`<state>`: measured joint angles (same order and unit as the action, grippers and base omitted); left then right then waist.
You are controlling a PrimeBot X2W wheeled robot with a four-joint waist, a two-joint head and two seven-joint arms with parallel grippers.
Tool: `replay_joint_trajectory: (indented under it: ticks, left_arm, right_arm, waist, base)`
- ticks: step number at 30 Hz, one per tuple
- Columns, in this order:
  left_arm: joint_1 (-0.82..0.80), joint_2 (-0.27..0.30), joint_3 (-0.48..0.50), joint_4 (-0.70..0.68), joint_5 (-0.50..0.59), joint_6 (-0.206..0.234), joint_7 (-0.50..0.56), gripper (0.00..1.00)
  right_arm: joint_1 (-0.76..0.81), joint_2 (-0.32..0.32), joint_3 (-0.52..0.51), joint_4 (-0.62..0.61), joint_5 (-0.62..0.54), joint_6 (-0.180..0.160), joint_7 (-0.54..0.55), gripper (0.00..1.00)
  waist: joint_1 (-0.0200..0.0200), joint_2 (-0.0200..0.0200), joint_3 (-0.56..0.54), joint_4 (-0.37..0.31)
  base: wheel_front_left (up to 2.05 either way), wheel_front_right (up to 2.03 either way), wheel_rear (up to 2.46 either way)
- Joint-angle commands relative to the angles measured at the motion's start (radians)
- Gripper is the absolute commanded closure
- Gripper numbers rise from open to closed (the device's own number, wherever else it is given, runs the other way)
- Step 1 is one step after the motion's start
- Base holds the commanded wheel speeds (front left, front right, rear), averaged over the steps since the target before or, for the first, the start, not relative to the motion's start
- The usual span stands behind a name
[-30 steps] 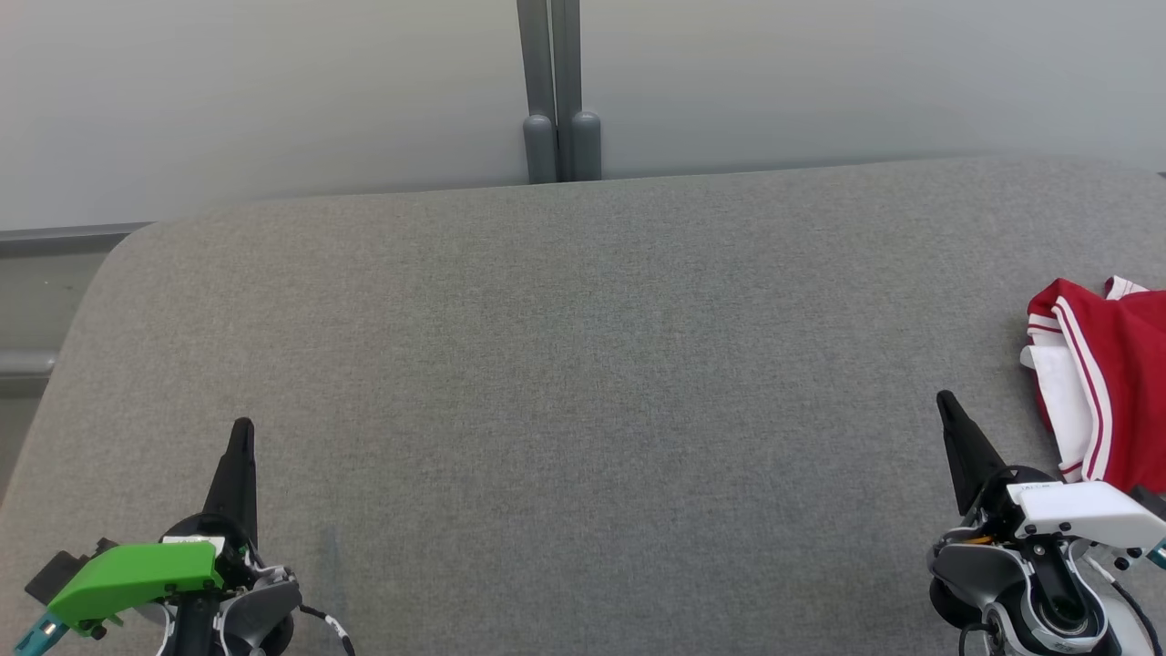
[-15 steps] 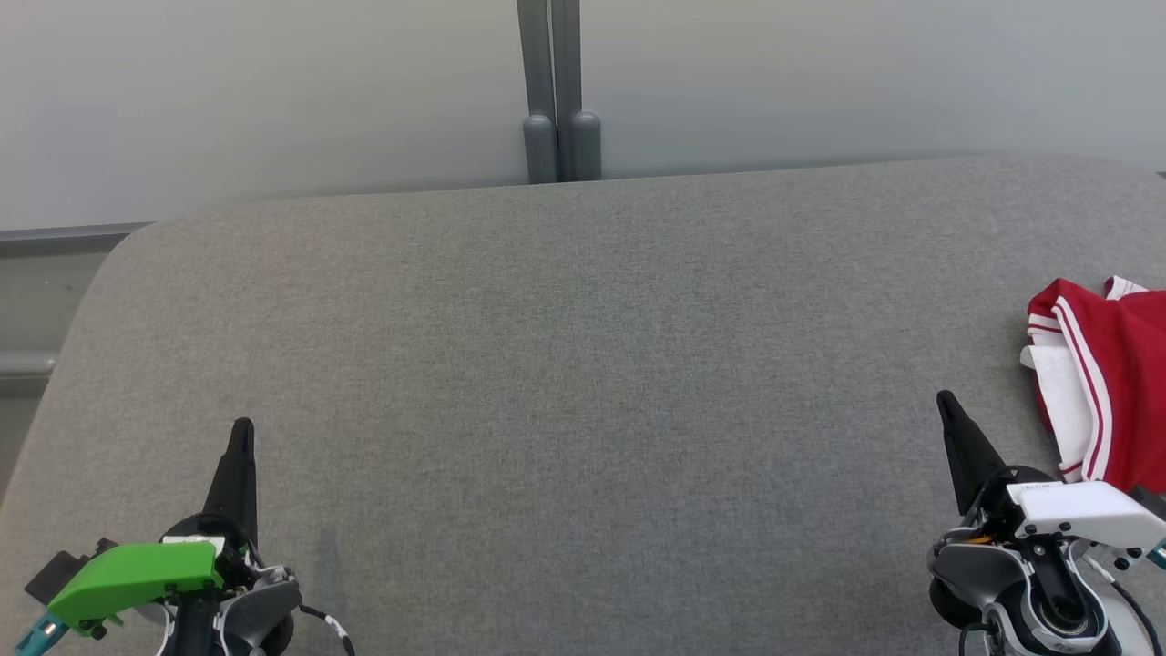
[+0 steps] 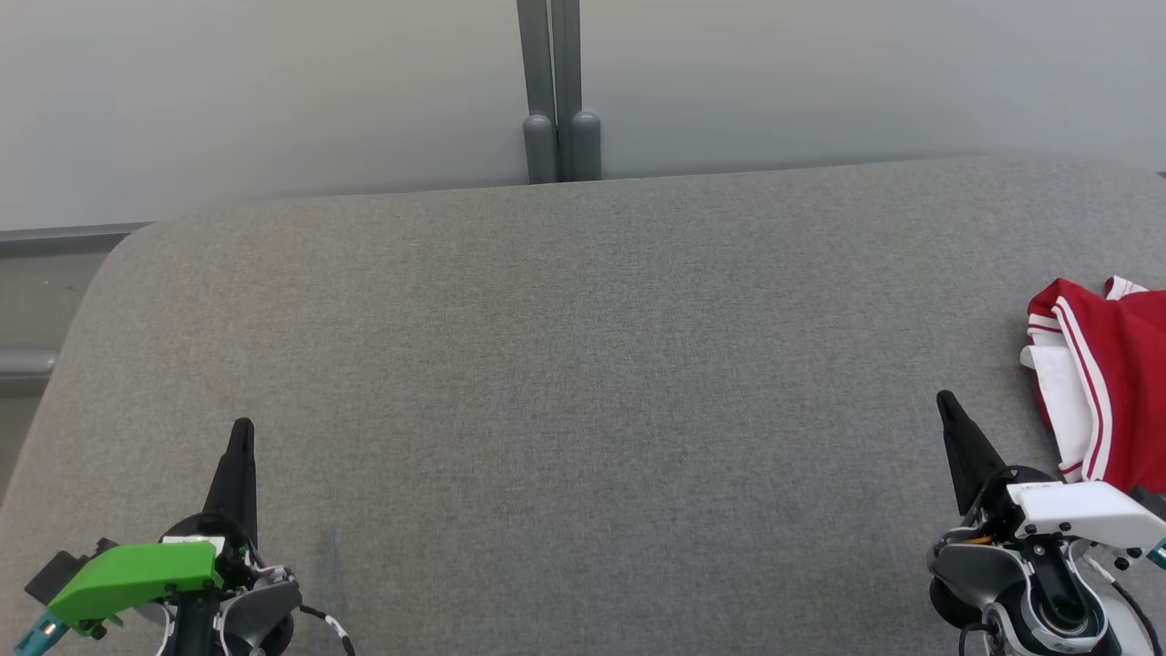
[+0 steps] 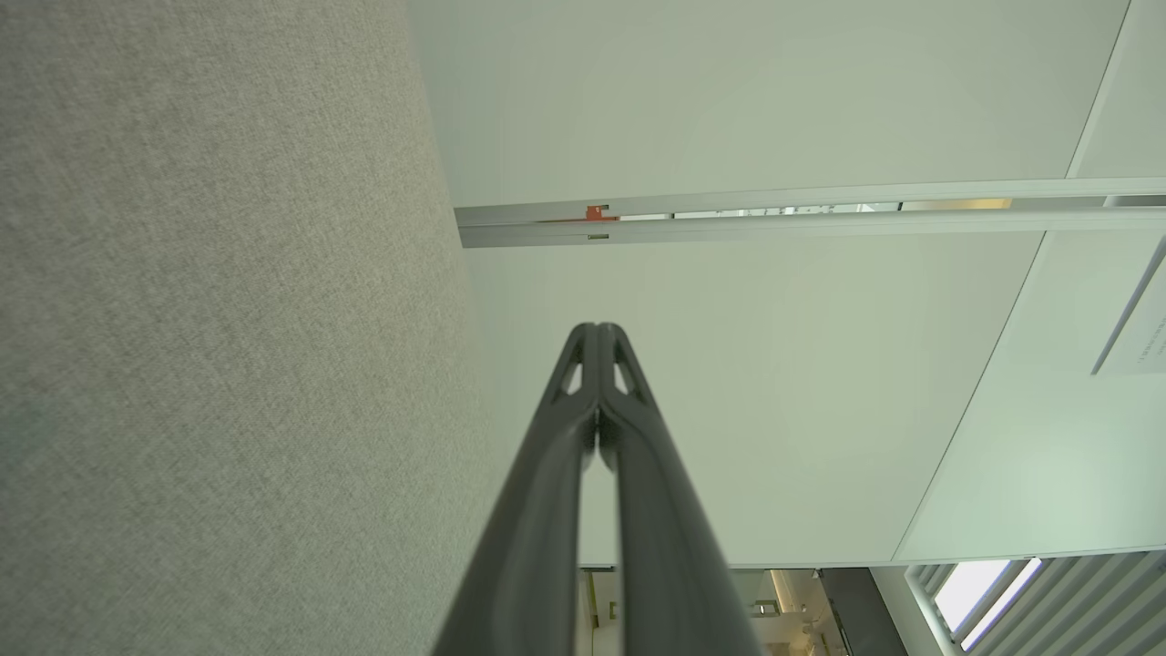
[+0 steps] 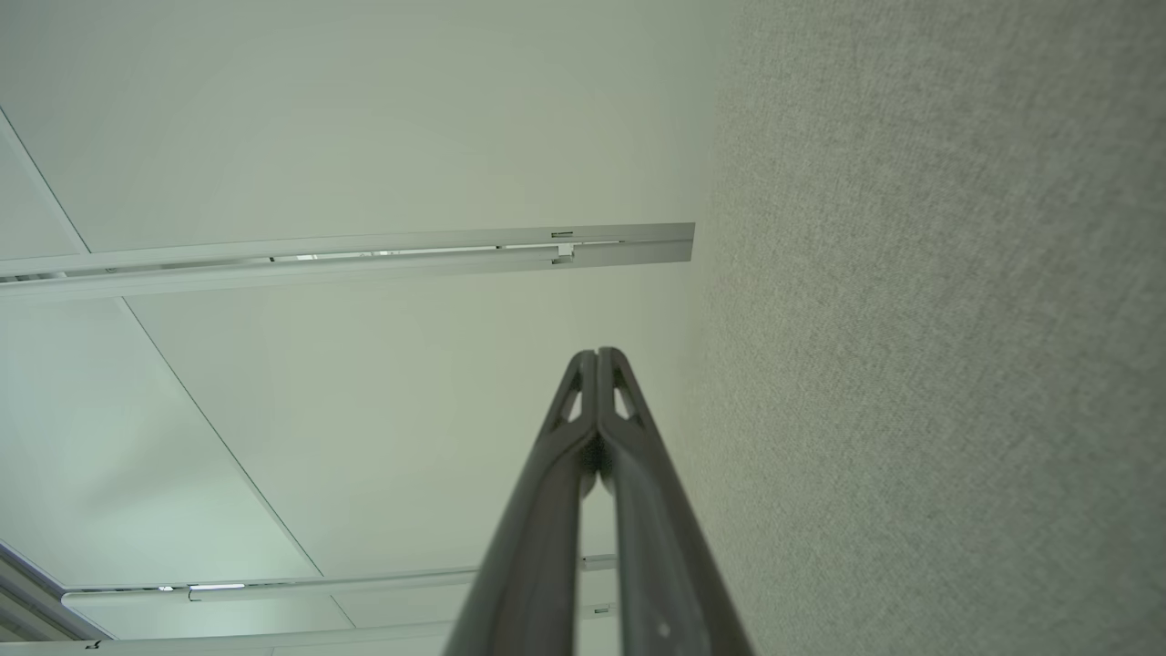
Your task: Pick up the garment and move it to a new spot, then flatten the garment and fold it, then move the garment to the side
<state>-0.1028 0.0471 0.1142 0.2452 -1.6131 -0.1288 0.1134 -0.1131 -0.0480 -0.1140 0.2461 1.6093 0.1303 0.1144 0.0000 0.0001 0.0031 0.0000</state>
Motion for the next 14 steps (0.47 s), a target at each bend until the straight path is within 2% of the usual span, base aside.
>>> replay_joint_trajectory:
  ticks: [1,14]
  left_arm:
    - [-0.011,0.006,0.003,-0.002,0.000,-0.006,0.004,1.00]
    - [-0.011,0.006,0.003,-0.002,0.000,-0.006,0.004,1.00]
  right_arm:
    - [0.010,-0.004,-0.001,-0.006,0.007,0.001,0.003,1.00]
    - [0.010,-0.004,-0.001,-0.006,0.007,0.001,0.003,1.00]
  waist:
    - [0.0000,-0.0001,0.000,0.000]
    - [0.0000,-0.0001,0.000,0.000]
  base:
    - [0.00,0.00,0.00]
    - [0.00,0.00,0.00]
